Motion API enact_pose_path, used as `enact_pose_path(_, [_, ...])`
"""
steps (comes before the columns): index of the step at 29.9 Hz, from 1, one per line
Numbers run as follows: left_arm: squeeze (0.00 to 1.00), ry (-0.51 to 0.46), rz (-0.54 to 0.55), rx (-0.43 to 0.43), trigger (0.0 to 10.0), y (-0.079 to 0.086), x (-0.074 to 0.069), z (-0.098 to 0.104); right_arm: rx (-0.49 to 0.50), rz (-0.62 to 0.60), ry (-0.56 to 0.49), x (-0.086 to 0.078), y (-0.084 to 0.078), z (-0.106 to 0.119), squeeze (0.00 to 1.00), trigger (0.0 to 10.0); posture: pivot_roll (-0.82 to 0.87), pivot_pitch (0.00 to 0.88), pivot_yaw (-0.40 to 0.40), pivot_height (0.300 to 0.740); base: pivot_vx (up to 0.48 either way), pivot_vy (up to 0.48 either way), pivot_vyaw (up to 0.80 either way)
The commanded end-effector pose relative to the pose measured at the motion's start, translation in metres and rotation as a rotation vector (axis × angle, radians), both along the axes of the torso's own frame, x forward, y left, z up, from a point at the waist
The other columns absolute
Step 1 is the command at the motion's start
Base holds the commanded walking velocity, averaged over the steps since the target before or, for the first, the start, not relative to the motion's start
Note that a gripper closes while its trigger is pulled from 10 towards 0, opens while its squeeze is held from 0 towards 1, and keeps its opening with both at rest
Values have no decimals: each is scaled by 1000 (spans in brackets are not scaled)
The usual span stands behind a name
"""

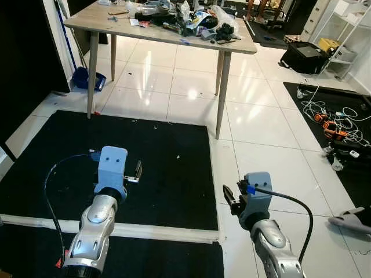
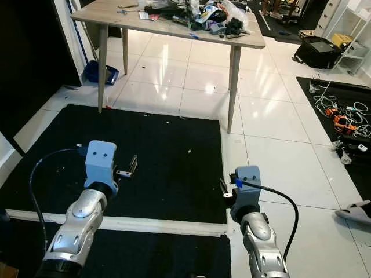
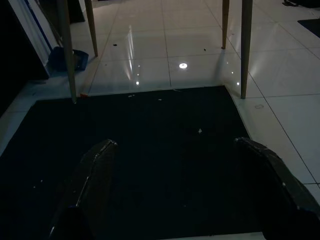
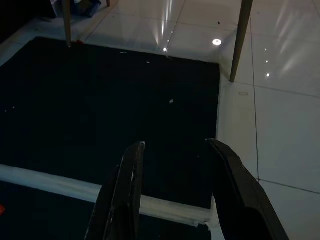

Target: Picking trash to rubbish bin

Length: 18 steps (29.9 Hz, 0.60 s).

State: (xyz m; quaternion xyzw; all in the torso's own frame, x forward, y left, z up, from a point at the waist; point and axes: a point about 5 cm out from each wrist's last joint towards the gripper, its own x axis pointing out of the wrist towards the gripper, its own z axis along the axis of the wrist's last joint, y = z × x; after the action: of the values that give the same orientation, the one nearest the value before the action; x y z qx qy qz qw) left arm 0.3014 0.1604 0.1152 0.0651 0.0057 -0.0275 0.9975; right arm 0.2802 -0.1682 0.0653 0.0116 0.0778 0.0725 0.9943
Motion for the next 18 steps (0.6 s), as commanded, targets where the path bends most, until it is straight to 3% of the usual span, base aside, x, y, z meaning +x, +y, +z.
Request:
enact_pose_path(1, [0, 4, -18, 1, 10000, -3, -1, -2, 2, 2, -27, 5, 4, 5, 0, 10000, 14, 75, -73, 740, 0, 0, 0])
enact_pose_path(4, [0, 3, -32, 16, 10000, -2, 2, -1, 18, 29, -72, 11, 12, 15, 0, 10000, 5, 70, -77, 740, 0, 0, 0])
enact_pose_path(12, [0, -8, -18, 12, 10000, -2, 1, 2, 13, -2, -36, 7, 6, 4, 0, 10000, 25, 66, -80, 740, 0, 0, 0])
enact_pose_path(18, [0, -2, -26, 14, 10000, -2, 2, 1, 23, 1, -53, 11, 13, 8, 0, 10000, 18, 71, -67, 740, 0, 0, 0])
